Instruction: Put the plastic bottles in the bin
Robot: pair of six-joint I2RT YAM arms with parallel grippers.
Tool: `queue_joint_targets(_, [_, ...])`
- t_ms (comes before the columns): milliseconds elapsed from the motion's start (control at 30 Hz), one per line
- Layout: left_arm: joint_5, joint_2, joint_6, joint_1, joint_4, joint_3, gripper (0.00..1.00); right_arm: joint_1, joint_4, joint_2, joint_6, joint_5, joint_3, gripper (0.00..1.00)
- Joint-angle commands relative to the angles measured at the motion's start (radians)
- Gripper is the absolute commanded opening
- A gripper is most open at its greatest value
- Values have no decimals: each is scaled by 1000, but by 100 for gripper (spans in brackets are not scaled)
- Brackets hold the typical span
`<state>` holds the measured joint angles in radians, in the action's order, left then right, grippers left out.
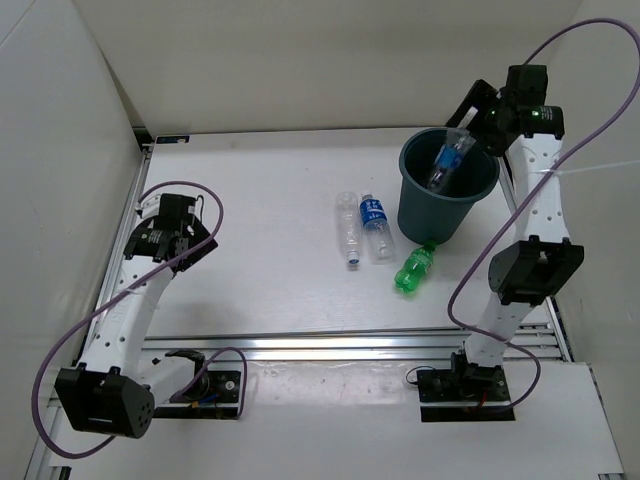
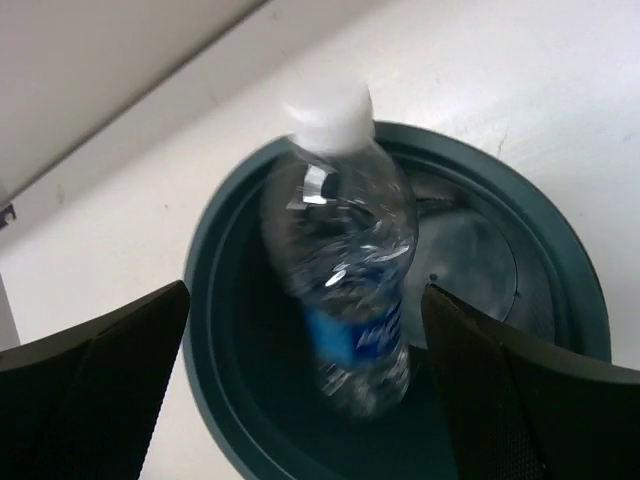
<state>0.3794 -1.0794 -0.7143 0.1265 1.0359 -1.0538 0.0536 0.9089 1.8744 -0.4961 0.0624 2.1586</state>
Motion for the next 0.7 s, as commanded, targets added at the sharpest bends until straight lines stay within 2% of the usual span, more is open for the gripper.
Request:
queue_joint_targets(0, [-5,-22,-4,4,15,-49,100,5,-34,-53,13,-21,69,100])
queue_joint_targets(167, [6,-59,-24,4,33,-71,100,-23,-29,-274,2,-10,-46,100])
queue_joint_targets(267, [6,-77,-45,4,33,-71,100,-78,18,-418,2,-75,-231,100])
queue_joint_targets(467, [6,-77,-66,4,42,-52,100,-143,-25,-697,13,-35,-846,100])
queue_joint_targets(600, [15,-77,-66,4,42,-31,100,-173,-88,-744,62,-3,-1057,100])
queue_joint_targets(667, [6,-77,-66,13,42,-21,100,-173,-112,-719,48,-21,-1097,100])
